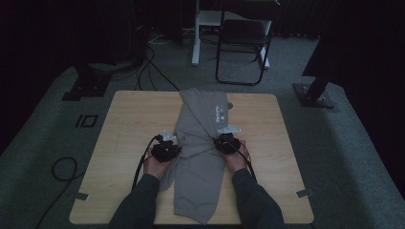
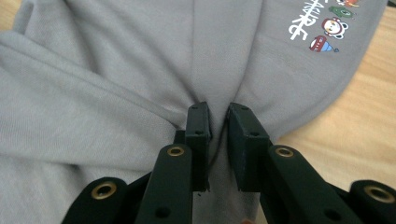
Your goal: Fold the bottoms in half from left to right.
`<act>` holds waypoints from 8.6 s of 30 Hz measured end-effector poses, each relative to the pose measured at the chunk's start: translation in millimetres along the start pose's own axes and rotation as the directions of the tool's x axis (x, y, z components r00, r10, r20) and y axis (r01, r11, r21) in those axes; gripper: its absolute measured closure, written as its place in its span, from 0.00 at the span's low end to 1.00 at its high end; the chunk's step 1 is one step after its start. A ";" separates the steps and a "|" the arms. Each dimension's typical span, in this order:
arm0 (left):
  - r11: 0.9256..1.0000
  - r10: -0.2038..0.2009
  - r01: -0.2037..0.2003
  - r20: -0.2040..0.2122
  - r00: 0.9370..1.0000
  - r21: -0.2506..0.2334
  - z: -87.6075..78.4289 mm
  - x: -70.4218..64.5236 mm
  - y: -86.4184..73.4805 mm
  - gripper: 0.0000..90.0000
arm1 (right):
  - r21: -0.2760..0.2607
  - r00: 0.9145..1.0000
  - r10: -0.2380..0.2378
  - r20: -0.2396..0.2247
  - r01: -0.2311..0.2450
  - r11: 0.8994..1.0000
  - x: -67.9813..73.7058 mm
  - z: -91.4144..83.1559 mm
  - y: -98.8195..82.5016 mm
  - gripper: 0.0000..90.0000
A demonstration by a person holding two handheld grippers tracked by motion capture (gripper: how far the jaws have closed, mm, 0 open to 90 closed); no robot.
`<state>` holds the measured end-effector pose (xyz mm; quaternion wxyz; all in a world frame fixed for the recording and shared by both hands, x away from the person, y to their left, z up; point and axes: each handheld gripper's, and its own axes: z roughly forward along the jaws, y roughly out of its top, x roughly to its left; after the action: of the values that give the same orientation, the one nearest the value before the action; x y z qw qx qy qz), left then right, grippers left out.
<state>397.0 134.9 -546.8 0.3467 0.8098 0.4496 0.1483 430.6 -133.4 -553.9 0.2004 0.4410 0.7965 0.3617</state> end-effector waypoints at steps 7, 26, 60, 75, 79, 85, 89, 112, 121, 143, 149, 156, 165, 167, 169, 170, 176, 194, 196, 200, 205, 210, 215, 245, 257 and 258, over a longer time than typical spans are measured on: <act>0.999 0.038 -0.038 0.038 0.999 -0.007 -21.1 -13.0 11.0 0.95 | -0.018 1.000 0.002 0.023 -0.001 1.000 0.9 -2.1 8.5 0.97; 0.976 0.215 -0.217 0.290 0.932 -0.028 -17.6 -137.4 20.9 0.95 | -0.072 0.986 0.167 -0.023 -0.168 0.983 -42.2 -37.8 -3.9 0.75; 0.998 0.021 -0.006 0.232 0.972 -0.066 -23.5 -49.5 36.0 0.69 | -0.003 0.990 0.072 0.117 -0.073 0.997 -38.5 -56.6 -27.6 0.69; 0.994 0.092 -0.097 0.080 0.992 0.056 30.2 -58.5 30.9 0.97 | 0.058 0.996 0.058 0.064 -0.062 0.996 -22.9 -60.0 -45.4 0.78; 0.996 0.073 -0.075 0.030 0.997 0.047 31.2 -46.2 32.2 0.99 | 0.040 0.997 0.054 0.059 -0.056 0.998 -27.1 -49.9 -38.8 0.79; 0.998 0.049 -0.047 -0.038 0.998 0.037 33.3 -24.7 36.0 0.99 | 0.025 0.997 0.053 0.055 -0.055 0.998 -25.6 -28.1 -21.3 0.79; 0.999 0.017 -0.014 -0.073 0.997 0.037 35.6 -8.1 40.6 0.99 | 0.015 0.998 0.045 0.044 -0.045 0.999 -22.0 -12.2 -8.8 0.77; 0.998 -0.050 0.049 0.032 0.998 0.038 2.6 3.3 7.8 0.67 | 0.025 0.994 0.088 0.070 -0.090 0.996 -41.5 -3.3 1.0 0.66; 1.000 -0.022 0.022 0.065 0.998 -0.001 -8.6 -9.9 8.4 0.94 | 0.012 0.995 0.074 0.068 -0.075 0.997 -38.5 -13.5 -6.3 0.65; 0.974 0.218 -0.221 0.442 0.870 -0.044 -26.6 -132.5 -9.0 0.74 | 0.044 0.997 0.059 0.046 -0.061 0.997 -45.4 -19.1 -11.6 0.61; 0.979 0.187 -0.139 0.389 0.902 -0.148 -61.2 -97.8 -9.9 0.65 | 0.052 0.997 0.033 0.067 -0.036 0.998 -40.0 -29.7 -13.7 0.58; 0.990 0.093 -0.055 0.301 0.949 -0.133 -76.5 -52.7 -32.3 0.63 | -0.049 1.000 -0.015 0.007 0.016 0.999 -6.1 -73.0 -23.7 0.58; 0.991 0.135 -0.130 0.281 0.950 -0.037 -70.3 -67.1 -59.0 0.56 | -0.064 0.961 -0.092 -0.262 0.078 0.995 55.0 -106.3 -60.9 0.57; 0.989 0.143 -0.143 0.276 0.950 -0.023 -65.6 -70.4 -60.0 0.56 | -0.054 0.950 -0.115 -0.289 0.104 0.993 64.4 -108.1 -67.1 0.56; 0.987 0.157 -0.159 0.271 0.950 -0.013 -61.7 -74.0 -59.9 0.56 | -0.039 0.938 -0.136 -0.318 0.130 0.991 71.1 -106.2 -72.1 0.54; 0.985 0.166 -0.170 0.262 0.951 -0.008 -59.8 -75.9 -59.8 0.56 | -0.037 0.935 -0.149 -0.323 0.145 0.989 73.7 -104.1 -74.0 0.54; 0.976 0.214 -0.218 0.214 0.953 -0.004 -53.9 -81.9 -58.7 0.76 | 0.011 0.927 -0.216 -0.308 0.230 0.973 81.1 -93.6 -78.0 0.70; 0.937 0.340 -0.350 0.270 0.901 -0.012 -87.0 -114.7 -71.2 0.81 | -0.016 0.867 -0.279 -0.414 0.299 0.954 77.4 -142.1 -95.2 0.81; 0.934 0.345 -0.357 0.275 0.897 -0.004 -87.7 -116.3 -73.4 0.80 | -0.005 0.860 -0.286 -0.424 0.313 0.950 77.7 -143.3 -97.9 0.81; 0.937 0.336 -0.351 0.290 0.896 0.000 -88.9 -114.5 -75.1 0.78 | 0.002 0.849 -0.287 -0.444 0.322 0.947 76.5 -145.4 -101.5 0.79; 0.953 0.298 -0.302 0.289 0.910 -0.032 -95.2 -101.5 -71.2 0.65 | -0.019 0.860 -0.222 -0.460 0.240 0.970 65.4 -146.0 -99.1 0.59; 0.965 0.263 -0.257 0.228 0.938 -0.056 -92.1 -85.4 -59.6 0.62 | -0.057 0.901 -0.184 -0.392 0.176 0.983 48.6 -143.7 -87.1 0.56; 0.972 0.233 -0.224 0.173 0.957 -0.073 -75.3 -68.4 -44.2 0.62 | -0.054 0.936 -0.141 -0.322 0.130 0.990 31.6 -126.1 -74.3 0.56; 0.996 -0.060 0.054 -0.085 0.995 -0.074 42.5 12.7 48.6 0.59 | -0.030 0.999 0.016 0.049 -0.015 0.999 -32.1 -3.2 17.5 0.52; 0.996 -0.080 0.076 -0.074 0.994 -0.047 55.9 16.9 54.5 0.84 | 0.028 0.995 0.072 0.064 -0.073 0.997 -37.3 27.9 28.0 0.60; 0.996 -0.078 0.075 -0.065 0.995 -0.047 55.5 17.5 53.8 0.87 | 0.020 0.995 0.082 0.064 -0.084 0.996 -37.9 27.6 27.0 0.62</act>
<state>470.9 106.6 -550.3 0.3547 0.7785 0.4883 0.1720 483.4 -145.0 -551.8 0.2052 0.4872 0.7748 0.3467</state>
